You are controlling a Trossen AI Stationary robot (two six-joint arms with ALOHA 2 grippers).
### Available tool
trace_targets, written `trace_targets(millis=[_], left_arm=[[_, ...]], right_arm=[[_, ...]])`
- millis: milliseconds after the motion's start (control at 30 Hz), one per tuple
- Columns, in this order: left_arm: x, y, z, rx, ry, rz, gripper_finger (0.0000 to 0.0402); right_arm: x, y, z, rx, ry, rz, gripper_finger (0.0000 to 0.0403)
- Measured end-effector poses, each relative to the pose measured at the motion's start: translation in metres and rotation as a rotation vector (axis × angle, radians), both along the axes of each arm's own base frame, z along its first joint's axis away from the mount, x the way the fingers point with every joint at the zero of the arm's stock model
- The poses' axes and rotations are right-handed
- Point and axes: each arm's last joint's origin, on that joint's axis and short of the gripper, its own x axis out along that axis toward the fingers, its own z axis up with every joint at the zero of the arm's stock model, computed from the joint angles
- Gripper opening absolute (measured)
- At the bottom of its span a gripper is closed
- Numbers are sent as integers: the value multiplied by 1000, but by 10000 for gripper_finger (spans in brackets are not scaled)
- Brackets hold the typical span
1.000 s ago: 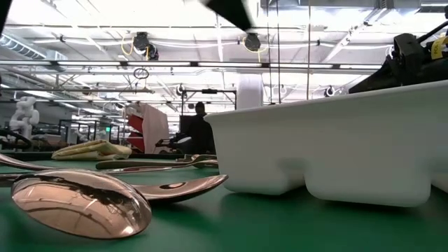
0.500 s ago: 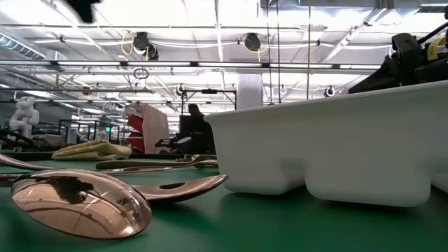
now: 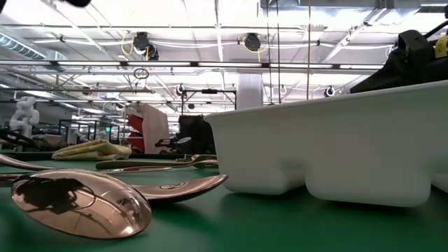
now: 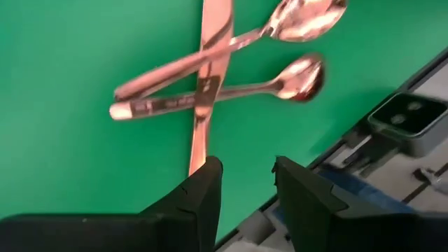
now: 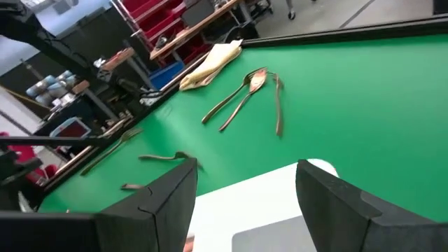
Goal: Sort silverware
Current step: Put the gold table knife into the white cutlery tray
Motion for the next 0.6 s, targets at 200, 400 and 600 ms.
trace_targets(millis=[200, 400, 600], left_arm=[[0, 0, -7, 12, 54, 10, 139], [7, -3, -26, 47, 67, -25, 139], [9, -4, -40, 66, 94, -38, 139]], right_arm=[[0, 1, 0, 7, 2, 22, 229], [0, 1, 0, -9, 9, 28, 229], [0, 1, 0, -11, 10, 30, 229]])
